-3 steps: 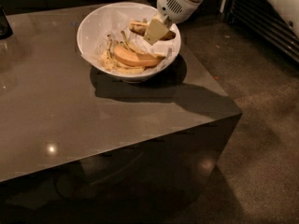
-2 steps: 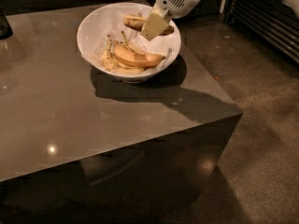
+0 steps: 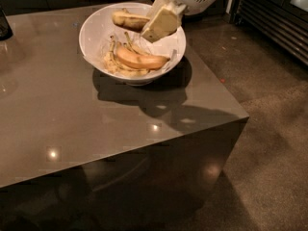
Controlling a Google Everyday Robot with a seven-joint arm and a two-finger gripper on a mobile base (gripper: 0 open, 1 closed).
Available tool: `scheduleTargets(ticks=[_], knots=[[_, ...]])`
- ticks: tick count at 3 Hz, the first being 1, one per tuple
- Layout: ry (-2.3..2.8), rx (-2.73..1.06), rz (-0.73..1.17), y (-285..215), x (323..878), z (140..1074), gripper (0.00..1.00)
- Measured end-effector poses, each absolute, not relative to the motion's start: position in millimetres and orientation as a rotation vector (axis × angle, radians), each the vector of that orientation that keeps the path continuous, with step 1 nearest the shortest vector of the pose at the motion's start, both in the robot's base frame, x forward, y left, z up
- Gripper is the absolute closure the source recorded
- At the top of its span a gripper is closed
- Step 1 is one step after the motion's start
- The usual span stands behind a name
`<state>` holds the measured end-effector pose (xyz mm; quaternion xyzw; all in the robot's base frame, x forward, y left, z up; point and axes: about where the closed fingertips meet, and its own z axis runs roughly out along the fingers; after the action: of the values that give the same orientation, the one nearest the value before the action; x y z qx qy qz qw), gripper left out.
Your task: Pick banana from white bowl
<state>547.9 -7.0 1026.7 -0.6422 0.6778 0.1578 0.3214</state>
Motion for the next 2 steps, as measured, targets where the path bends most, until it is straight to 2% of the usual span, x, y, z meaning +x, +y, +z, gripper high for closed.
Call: scheduleTargets(ticks=[2], knots=[[1.778,-1.727,0.418,-0.8,527.1,1034.4,1.00]])
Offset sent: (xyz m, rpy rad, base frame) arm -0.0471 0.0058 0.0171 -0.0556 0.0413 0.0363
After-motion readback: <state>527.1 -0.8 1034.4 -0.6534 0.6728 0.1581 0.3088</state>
